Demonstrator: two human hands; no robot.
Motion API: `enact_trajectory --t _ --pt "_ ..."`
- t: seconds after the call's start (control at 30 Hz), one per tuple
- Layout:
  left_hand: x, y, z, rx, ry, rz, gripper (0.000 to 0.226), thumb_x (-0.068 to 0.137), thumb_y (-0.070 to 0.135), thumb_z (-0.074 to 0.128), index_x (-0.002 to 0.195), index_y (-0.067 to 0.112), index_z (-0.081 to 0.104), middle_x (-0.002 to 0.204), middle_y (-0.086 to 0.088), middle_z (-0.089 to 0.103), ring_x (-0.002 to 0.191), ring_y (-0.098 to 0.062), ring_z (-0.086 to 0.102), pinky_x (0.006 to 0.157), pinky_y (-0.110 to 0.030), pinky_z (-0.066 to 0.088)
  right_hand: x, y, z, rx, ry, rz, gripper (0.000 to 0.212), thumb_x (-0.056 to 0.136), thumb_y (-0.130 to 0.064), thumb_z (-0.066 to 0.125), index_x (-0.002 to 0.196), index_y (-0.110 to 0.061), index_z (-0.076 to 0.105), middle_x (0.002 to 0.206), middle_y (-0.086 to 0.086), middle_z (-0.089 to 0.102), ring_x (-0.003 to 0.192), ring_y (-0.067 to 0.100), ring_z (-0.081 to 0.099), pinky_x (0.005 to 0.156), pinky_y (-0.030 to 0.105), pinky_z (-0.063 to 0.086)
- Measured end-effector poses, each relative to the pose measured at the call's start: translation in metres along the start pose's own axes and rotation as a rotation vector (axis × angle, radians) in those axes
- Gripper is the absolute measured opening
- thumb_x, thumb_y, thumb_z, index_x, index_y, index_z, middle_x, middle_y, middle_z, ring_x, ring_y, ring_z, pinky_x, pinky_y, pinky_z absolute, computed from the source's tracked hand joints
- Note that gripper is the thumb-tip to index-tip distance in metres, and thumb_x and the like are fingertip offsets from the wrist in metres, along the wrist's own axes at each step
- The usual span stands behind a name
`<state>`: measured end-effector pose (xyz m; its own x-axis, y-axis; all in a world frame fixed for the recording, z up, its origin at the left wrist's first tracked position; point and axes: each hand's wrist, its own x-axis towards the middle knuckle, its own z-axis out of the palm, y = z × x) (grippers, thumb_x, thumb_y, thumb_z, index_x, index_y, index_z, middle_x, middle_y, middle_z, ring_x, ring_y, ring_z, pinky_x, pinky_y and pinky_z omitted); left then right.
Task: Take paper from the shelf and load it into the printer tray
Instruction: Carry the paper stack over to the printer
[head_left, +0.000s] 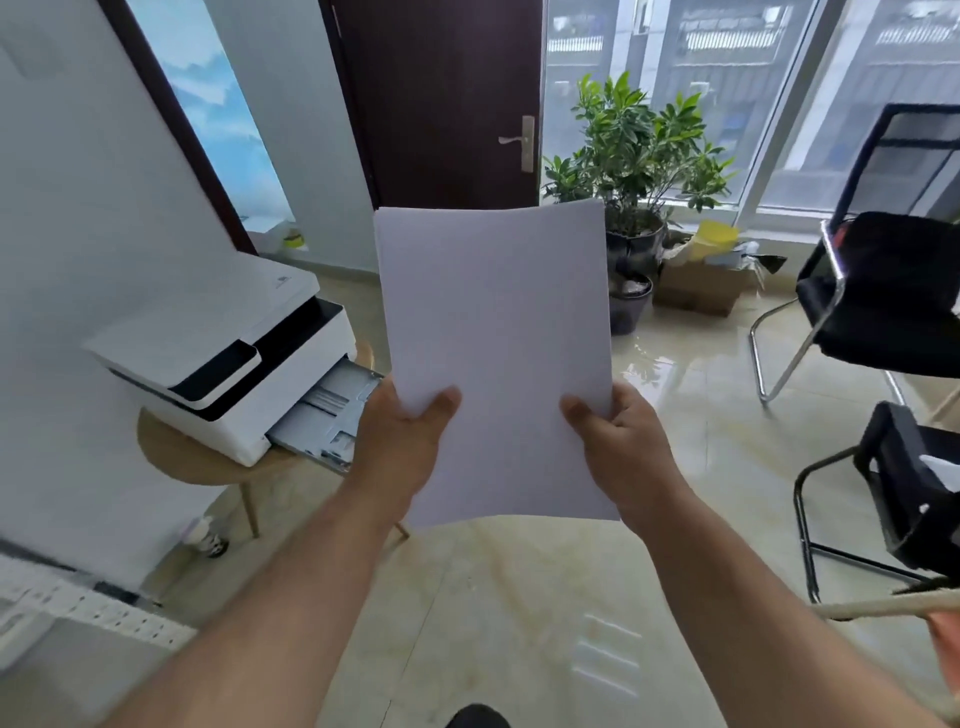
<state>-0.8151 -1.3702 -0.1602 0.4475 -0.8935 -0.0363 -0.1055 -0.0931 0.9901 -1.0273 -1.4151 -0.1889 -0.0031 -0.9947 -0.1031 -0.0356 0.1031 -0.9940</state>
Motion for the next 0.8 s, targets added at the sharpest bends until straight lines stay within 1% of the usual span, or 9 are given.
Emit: enact_trajectory --t 0.2,0.33,0.5,0.57,0.7,0.8 --pt "0.052 -0.018 0.023 0.021 0.058 -0.011 0.027 0.091 0.030 0.077 0.117 0.023 0.072 0.108 0.005 0.081 0.099 -0.016 0.077 0.092 -0.047 0.061 0.070 0.009 0.006 -0.047 -0.071 0.024 0.021 0.098 -0.023 0.070 0.119 -0.016 0.069 0.106 0.002 0.082 0.093 0.024 0.079 0.088 0.050 0.064" --pt "0.094 -0.040 0.031 -0.044 0.105 -0.040 0.027 0.094 0.025 0.076 0.121 0.023 0.071 0.110 0.007 0.080 0.099 -0.011 0.077 0.090 -0.037 0.061 0.120 0.015 0.025 -0.102 -0.121 0.034 0.017 0.099 -0.022 0.069 0.116 -0.018 0.068 0.105 0.001 0.081 0.091 0.022 0.079 0.085 0.047 0.065" --pt "0.141 -0.063 0.030 -0.114 0.187 -0.106 0.026 0.094 0.019 0.076 0.119 0.023 0.072 0.108 0.009 0.081 0.099 -0.010 0.077 0.090 -0.036 0.060 0.175 0.017 0.056 -0.152 -0.201 0.070 0.015 0.099 -0.019 0.068 0.114 -0.020 0.070 0.103 -0.001 0.082 0.092 0.022 0.080 0.086 0.046 0.065" --pt "0.155 -0.066 0.027 -0.138 0.204 -0.132 0.024 0.094 0.016 0.075 0.117 0.021 0.073 0.106 0.008 0.082 0.098 -0.012 0.078 0.091 -0.038 0.060 0.190 0.014 0.067 -0.188 -0.240 0.061 0.014 0.098 -0.018 0.067 0.112 -0.019 0.071 0.103 -0.002 0.082 0.092 0.022 0.080 0.084 0.044 0.064" --pt "0.173 -0.074 0.017 -0.156 0.261 -0.179 0.028 0.093 0.014 0.076 0.120 0.017 0.071 0.111 0.002 0.081 0.103 -0.019 0.077 0.099 -0.048 0.058 0.211 0.009 0.089 -0.252 -0.309 0.050 0.013 0.097 -0.015 0.065 0.108 -0.021 0.071 0.099 -0.003 0.081 0.090 0.021 0.079 0.079 0.040 0.064" --pt "0.180 -0.078 0.009 -0.173 0.331 -0.201 0.027 0.093 0.014 0.076 0.119 0.016 0.071 0.110 0.002 0.081 0.102 -0.018 0.077 0.100 -0.050 0.058 0.224 0.005 0.109 -0.288 -0.371 0.059 0.012 0.096 -0.017 0.065 0.106 -0.022 0.072 0.099 -0.002 0.082 0.090 0.024 0.079 0.083 0.047 0.065"
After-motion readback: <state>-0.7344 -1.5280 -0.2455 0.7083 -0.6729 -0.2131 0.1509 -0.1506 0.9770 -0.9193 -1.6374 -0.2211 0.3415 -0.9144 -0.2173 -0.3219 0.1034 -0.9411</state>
